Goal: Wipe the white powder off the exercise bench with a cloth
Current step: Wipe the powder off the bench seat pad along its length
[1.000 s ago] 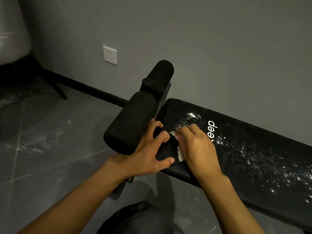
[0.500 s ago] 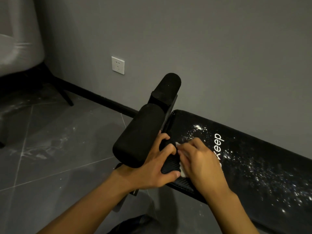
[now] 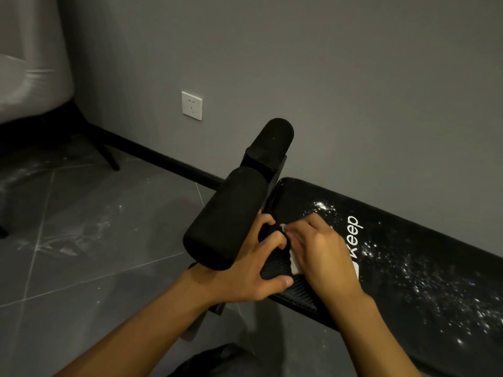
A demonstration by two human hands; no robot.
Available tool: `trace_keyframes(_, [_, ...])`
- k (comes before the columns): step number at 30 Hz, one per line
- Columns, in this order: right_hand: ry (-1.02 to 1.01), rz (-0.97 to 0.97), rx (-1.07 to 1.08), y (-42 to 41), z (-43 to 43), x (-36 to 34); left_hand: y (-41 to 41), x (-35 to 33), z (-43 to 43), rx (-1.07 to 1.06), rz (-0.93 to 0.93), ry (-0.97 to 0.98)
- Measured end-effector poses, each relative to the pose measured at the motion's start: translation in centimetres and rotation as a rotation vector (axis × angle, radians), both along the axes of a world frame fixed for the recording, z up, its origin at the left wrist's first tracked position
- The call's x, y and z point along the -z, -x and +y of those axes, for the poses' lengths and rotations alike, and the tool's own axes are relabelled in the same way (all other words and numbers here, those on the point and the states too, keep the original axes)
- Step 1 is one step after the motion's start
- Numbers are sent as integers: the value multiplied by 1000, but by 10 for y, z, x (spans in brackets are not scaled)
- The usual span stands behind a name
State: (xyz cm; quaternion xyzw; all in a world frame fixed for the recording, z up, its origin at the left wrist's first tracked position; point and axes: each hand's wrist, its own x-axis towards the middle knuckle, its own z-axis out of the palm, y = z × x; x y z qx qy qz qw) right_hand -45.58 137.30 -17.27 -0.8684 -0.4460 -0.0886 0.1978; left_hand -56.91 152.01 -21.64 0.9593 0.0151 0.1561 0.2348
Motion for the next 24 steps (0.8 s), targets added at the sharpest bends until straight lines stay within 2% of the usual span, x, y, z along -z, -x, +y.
trace_keyframes(4, [80, -55, 121, -7, 17, -3, -1, 4, 0, -8, 8, 28])
trace_keyframes(10, [68, -36, -29, 16, -11, -6, 1, 5, 2, -20, -31, 6])
trace_keyframes(16, [113, -76, 123, -19, 13, -9, -1, 8, 0, -23, -5, 58])
trace_keyframes(21, [90, 13, -96, 7, -9, -11, -1, 12, 1, -36, -20, 48])
trace_keyframes(24, [96, -28, -92, -10, 1, -10, -3, 13, 0, -37, -30, 38])
